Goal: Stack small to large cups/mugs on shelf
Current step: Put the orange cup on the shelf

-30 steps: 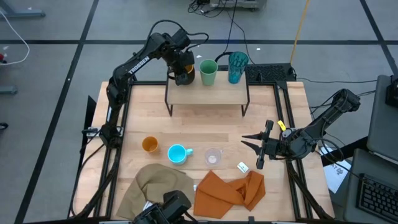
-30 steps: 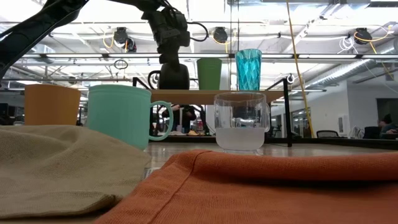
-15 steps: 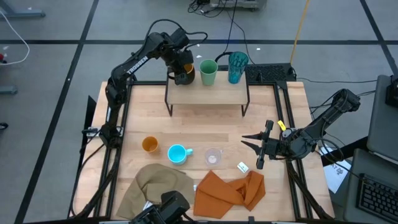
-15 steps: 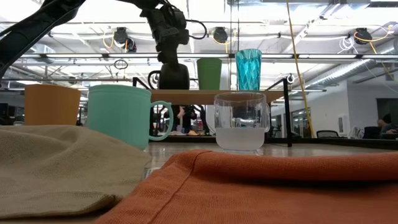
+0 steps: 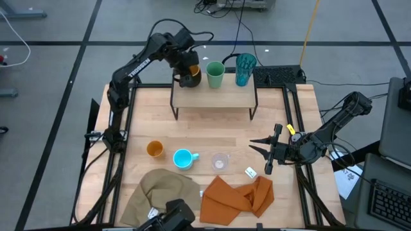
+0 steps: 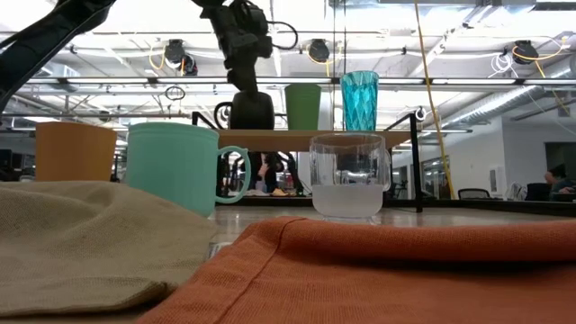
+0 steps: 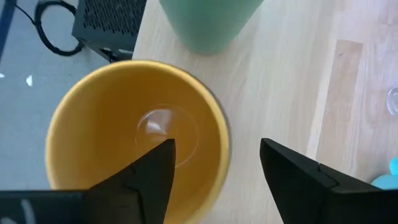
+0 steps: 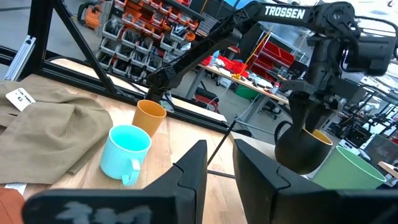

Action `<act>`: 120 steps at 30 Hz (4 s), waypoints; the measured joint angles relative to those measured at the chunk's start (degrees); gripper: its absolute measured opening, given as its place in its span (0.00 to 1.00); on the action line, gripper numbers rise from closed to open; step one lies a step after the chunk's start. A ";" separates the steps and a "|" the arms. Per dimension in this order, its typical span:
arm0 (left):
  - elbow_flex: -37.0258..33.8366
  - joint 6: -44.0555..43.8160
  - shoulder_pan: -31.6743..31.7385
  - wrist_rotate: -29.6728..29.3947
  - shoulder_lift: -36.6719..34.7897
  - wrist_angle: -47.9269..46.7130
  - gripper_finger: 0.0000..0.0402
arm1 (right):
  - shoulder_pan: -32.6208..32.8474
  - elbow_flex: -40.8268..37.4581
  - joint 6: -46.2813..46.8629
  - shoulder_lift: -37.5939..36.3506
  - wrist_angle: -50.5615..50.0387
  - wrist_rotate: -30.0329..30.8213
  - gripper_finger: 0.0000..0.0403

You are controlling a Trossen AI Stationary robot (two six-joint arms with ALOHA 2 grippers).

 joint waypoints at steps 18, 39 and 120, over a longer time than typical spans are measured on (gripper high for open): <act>0.00 -7.15 -10.40 1.07 -18.92 3.26 0.58 | -0.01 0.00 0.36 0.01 0.94 0.00 0.17; -5.94 -27.54 -43.19 -20.11 -41.13 -6.50 0.58 | -0.01 0.00 2.49 0.01 4.24 0.00 0.17; -85.05 -26.59 -64.77 -45.99 -76.10 57.41 0.58 | -0.89 -0.02 7.81 2.02 6.91 -0.20 0.17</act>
